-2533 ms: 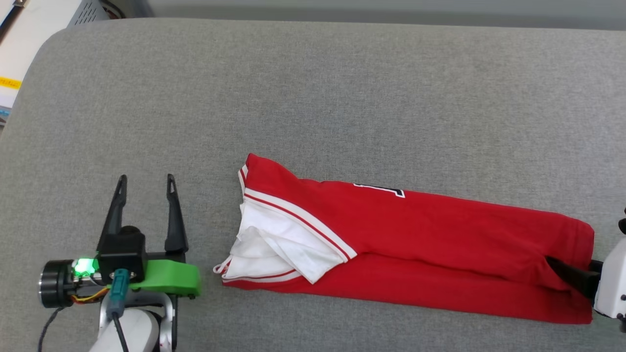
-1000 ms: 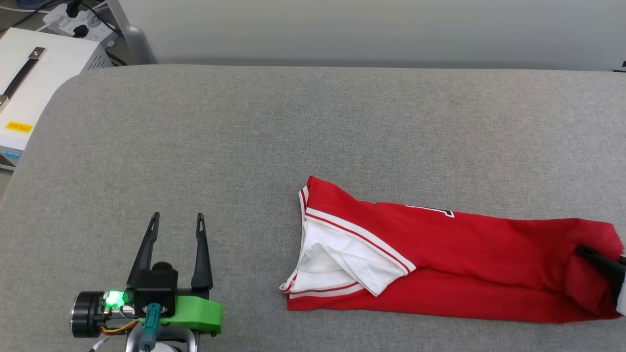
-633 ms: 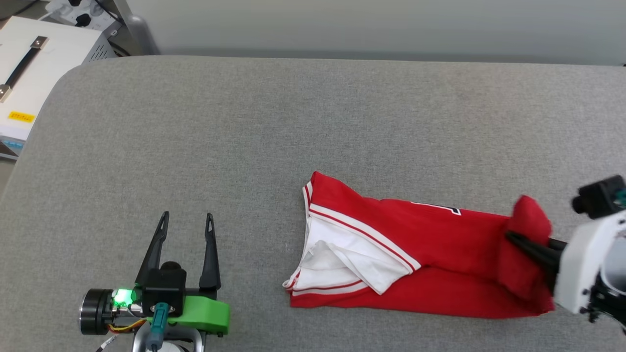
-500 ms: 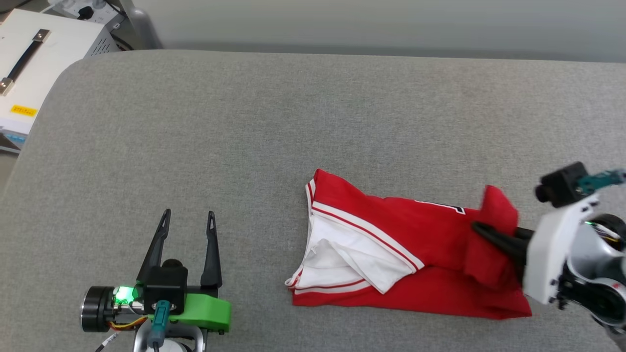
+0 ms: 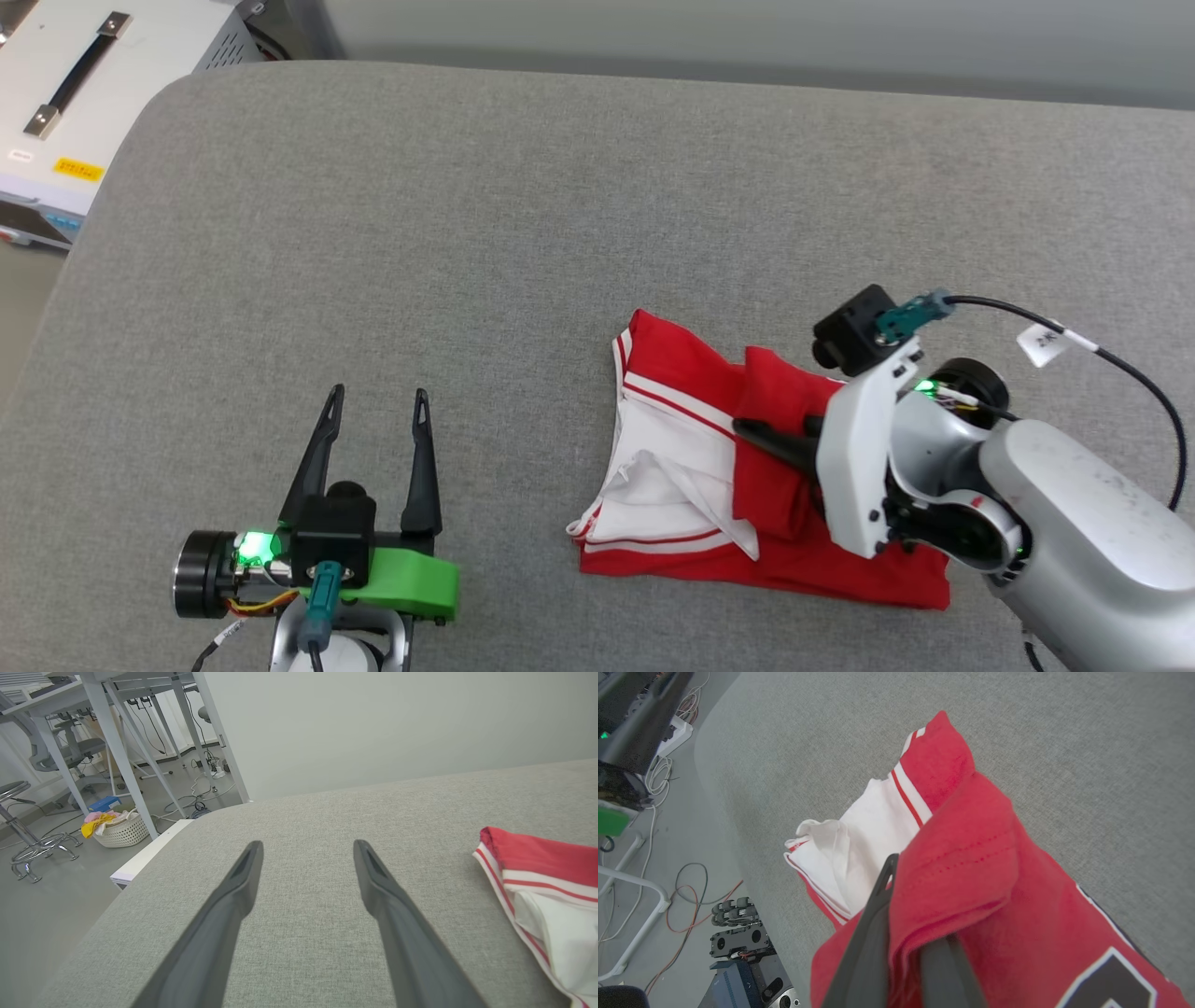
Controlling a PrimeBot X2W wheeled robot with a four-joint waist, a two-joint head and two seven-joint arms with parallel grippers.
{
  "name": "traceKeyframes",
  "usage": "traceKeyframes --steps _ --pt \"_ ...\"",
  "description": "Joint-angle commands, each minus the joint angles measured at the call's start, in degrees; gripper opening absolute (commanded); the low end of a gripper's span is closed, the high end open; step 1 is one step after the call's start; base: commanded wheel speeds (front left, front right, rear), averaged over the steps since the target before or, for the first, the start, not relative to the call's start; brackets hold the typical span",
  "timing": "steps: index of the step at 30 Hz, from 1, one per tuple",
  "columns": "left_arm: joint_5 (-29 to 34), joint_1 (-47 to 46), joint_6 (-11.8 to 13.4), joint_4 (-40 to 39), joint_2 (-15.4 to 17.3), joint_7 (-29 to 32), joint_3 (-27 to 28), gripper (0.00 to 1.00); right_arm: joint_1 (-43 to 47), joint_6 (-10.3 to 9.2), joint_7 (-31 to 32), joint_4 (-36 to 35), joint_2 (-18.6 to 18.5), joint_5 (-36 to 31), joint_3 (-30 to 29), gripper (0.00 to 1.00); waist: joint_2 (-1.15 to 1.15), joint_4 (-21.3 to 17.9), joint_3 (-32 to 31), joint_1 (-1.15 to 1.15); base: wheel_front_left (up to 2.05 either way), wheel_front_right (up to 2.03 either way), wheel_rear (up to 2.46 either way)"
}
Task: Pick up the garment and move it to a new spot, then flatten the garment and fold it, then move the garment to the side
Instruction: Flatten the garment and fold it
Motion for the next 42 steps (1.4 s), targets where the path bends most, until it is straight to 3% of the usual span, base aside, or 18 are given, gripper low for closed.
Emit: traceKeyframes --steps 1,9,10,11,12,20,24,28,34,42 --pt "0.5 -1.28 -0.08 -0.07 -0.34 -0.33 -0.04 1.0 -1.6 -0.01 -0.83 1.2 0.79 -0.1 1.11 0.0 0.0 0.49 0.67 0.0 0.0 0.0 0.0" --pt "0.57 -2.16 0.13 -0.03 -0.85 -0.33 -0.09 1.0 -5.28 -0.01 -6.16 11.05 2.62 -2.44 6.7 0.0 0.0 1.01 1.8 0.0 0.0 0.0 0.0" --pt "0.56 -2.12 0.17 0.01 -0.86 -0.33 -0.04 1.0 -5.19 -0.01 -7.04 11.65 2.96 -1.89 6.81 0.22 0.0 0.93 1.73 0.0 0.0 0.0 0.0" --pt "0.53 -1.98 0.27 0.06 -0.86 -0.33 0.08 1.0 -5.16 -0.01 -8.03 12.0 3.25 -1.37 7.16 0.77 0.0 0.7 1.5 0.0 0.0 0.0 0.0" --pt "0.5 -1.86 0.33 0.11 -0.85 -0.33 0.16 1.0 -5.26 -0.01 -8.73 12.1 3.23 -1.44 7.45 1.0 0.0 0.54 1.33 0.0 0.0 0.0 0.0" --pt "0.55 -0.87 0.37 0.5 -0.62 -0.33 0.35 1.0 -4.81 -0.01 -19.66 8.25 0.02 -3.99 7.23 1.0 0.0 -1.53 -1.27 0.0 0.0 0.0 0.0" --pt "0.61 -0.31 0.35 0.34 -0.36 -0.33 0.4 1.0 -3.05 -0.01 -25.07 4.87 -1.99 -7.01 3.06 1.0 0.0 -2.84 -2.3 0.0 0.0 0.0 0.0" --pt "0.71 0.3 0.46 0.19 -0.03 -0.33 0.52 1.0 -0.58 -0.01 -30.46 3.48 -3.37 -14.41 -3.79 1.0 0.0 -4.11 -3.32 0.0 0.0 0.0 0.0" --pt "0.69 1.33 0.54 -0.15 0.47 -0.33 0.74 1.0 6.39 -0.01 -37.88 2.27 -0.29 -28.75 -18.17 1.0 0.0 -5.64 -4.93 0.0 0.0 0.0 0.0" --pt "1.11 2.17 0.64 -0.22 1.24 -0.33 0.33 1.0 18.0 -0.01 -44.55 -1.62 8.93 -40.06 -35.12 1.0 0.0 -6.88 -6.68 0.0 0.0 0.0 0.0"
